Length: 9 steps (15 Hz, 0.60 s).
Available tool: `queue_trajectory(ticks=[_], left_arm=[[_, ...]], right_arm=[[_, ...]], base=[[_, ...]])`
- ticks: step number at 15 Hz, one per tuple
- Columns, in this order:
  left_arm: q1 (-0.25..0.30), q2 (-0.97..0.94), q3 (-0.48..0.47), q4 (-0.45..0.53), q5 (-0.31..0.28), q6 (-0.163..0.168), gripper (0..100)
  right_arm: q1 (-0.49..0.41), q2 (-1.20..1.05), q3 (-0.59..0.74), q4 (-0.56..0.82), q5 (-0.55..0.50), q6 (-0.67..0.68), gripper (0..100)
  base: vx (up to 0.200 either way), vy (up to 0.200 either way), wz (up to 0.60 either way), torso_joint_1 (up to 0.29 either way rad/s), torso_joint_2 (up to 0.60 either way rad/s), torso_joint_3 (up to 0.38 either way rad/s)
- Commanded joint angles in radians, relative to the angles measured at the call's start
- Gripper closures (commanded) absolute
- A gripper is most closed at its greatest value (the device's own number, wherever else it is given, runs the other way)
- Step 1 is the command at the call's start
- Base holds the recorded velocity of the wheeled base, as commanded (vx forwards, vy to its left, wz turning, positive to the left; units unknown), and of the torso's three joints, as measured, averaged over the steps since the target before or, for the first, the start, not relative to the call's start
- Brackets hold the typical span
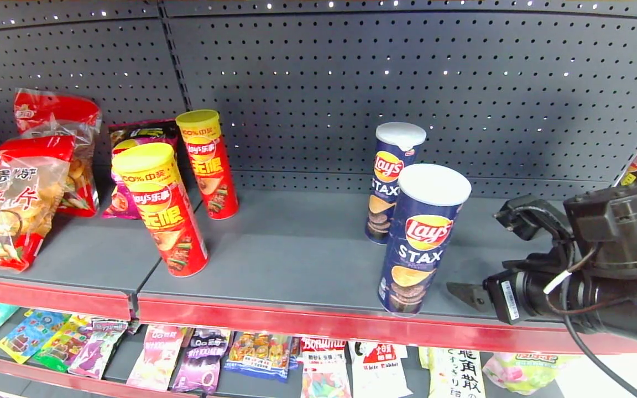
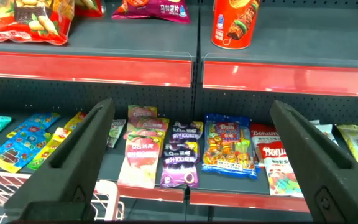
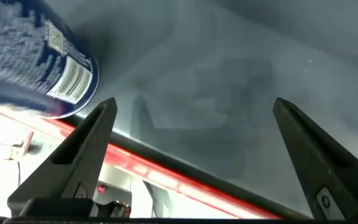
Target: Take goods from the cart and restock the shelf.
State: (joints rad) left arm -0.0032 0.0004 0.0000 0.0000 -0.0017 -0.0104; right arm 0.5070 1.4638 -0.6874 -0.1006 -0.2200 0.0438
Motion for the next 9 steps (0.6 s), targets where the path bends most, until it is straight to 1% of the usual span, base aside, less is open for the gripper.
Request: queue_trajectory(ticks=[1,6,9], left_arm=[[0.0,0.0,0.0,0.0,0.0,0.0,0],[0.0,0.0,0.0,0.0,0.0,0.0,0],[0.0,0.0,0.0,0.0,0.0,0.0,0]], right_arm=[[0.021,0.044,-0.014,-0.001,-0.001,0.001,0],[0.03,0.102,-0.047,-0.002,-0.001,0.001,0],[0.034,0.121,-0.058,-0.031,-0.001,-0.001,0]], base=[[0.0,0.0,0.0,0.0,0.0,0.0],[0.0,0.0,0.0,0.0,0.0,0.0],[0.0,0.0,0.0,0.0,0.0,0.0]])
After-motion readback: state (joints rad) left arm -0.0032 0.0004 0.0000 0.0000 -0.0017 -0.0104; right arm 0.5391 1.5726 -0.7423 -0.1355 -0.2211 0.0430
